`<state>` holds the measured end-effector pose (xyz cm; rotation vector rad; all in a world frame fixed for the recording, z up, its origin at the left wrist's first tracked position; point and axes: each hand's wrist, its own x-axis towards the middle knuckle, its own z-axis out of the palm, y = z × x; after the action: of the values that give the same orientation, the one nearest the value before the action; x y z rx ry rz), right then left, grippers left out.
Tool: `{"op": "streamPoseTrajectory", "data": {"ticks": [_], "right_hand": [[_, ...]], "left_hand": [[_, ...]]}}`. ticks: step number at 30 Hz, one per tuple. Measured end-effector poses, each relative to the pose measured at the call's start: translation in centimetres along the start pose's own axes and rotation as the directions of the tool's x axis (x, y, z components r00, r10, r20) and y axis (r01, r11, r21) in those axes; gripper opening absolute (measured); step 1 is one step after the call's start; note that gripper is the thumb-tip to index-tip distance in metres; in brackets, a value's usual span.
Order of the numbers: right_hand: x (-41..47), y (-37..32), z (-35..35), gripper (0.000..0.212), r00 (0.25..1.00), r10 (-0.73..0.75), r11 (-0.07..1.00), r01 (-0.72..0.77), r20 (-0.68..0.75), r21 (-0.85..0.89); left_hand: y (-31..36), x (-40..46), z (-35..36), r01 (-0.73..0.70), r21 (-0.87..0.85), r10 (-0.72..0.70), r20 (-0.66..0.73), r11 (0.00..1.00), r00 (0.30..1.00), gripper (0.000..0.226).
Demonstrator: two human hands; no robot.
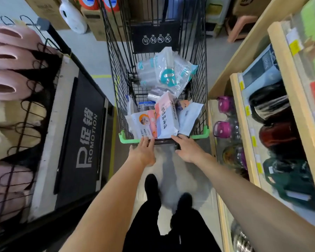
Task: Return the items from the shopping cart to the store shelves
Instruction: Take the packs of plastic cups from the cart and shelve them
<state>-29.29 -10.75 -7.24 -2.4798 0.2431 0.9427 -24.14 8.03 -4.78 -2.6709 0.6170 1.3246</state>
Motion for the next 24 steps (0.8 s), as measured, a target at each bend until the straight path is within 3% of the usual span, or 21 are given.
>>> {"op": "streamPoseTrajectory", "data": {"ticks": [7, 11, 14, 19, 24], "right_hand": [[-6.9, 1.0, 5.1, 0.068, 0.995, -0.025, 0.999, 0.027, 0.093, -0.025], [-10.9, 0.5, 7.2, 0.052, 0.983, -0.030, 0.986, 0.059, 0.179, -0.156], [-13.5, 0.7, 9.3, 0.036, 0.986, -0.048, 0.962, 0.088, 0.159, -0.258], [-18.5, 1.4, 15.5, 0.027, 0.993, -0.076, 0.959, 0.096, 0.087, -0.266], [-22.9, 1.8, 20.6, 0.037, 0.995, -0.094, 0.969, 0.102, 0.045, -0.225]], "left_hand": [[3.3, -4.8, 6.8, 0.089, 0.139, -0.106, 0.121, 0.986, 0.987, 0.086], [6.3, -8.6, 9.1, 0.130, 0.143, -0.136, 0.028, 0.981, 0.990, 0.058], [7.1, -11.7, 11.1, 0.109, 0.249, -0.089, -0.090, 0.962, 0.992, 0.040], [6.7, -15.9, 17.1, 0.048, 0.315, 0.008, -0.175, 0.948, 0.985, 0.053], [5.3, -19.1, 22.8, -0.055, 0.368, 0.123, -0.166, 0.928, 0.978, 0.049]]}}
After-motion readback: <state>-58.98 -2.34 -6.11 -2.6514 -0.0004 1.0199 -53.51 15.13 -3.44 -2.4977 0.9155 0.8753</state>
